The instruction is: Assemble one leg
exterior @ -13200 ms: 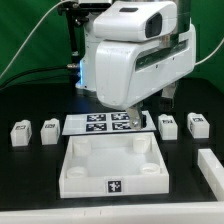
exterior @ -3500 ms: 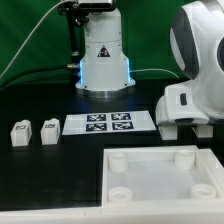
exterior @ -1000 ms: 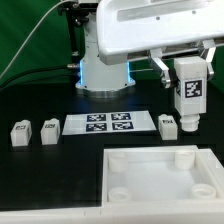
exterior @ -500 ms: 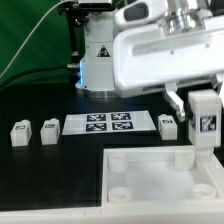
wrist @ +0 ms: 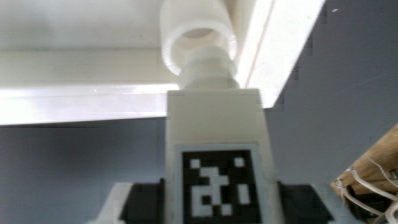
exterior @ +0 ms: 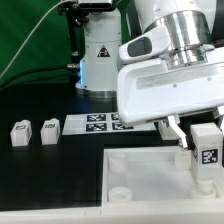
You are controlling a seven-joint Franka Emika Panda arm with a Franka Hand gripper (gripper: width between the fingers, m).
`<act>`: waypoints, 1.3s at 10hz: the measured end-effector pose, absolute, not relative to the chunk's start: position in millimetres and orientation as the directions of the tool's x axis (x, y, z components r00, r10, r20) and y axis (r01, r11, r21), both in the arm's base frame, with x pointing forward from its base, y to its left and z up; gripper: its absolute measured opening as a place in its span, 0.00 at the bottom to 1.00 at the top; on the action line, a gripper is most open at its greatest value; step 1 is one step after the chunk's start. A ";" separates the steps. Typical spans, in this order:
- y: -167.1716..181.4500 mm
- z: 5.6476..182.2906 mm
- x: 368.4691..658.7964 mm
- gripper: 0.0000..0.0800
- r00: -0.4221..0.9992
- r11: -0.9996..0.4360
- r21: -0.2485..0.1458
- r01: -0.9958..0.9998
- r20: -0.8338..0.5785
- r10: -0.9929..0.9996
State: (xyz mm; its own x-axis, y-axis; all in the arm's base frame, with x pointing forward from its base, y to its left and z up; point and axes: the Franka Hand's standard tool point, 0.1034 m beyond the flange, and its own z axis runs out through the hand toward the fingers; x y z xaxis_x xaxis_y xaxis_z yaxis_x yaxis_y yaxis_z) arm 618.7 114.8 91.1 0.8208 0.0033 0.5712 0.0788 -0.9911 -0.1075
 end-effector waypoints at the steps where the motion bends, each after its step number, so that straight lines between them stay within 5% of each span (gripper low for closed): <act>1: 115.1 88.7 618.7 0.36 0.822 -0.991 -0.108 0.078 0.569 0.003; 9: 110.2 73.6 609.4 0.36 0.837 -0.992 -0.103 0.076 0.546 0.007; 10: 110.2 73.5 609.3 0.49 0.838 -0.992 -0.103 0.076 0.546 0.008; 11: 110.2 73.4 609.3 0.49 0.838 -0.992 -0.103 0.076 0.546 0.008; 12: 110.2 73.4 609.3 0.74 0.838 -0.992 -0.103 0.076 0.546 0.008; 13: 110.2 73.4 609.3 0.74 0.838 -0.992 -0.103 0.076 0.546 0.008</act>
Offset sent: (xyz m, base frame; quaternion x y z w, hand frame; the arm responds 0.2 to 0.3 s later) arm -0.0066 -0.0017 -0.0129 -0.0046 0.0149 0.0010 0.9999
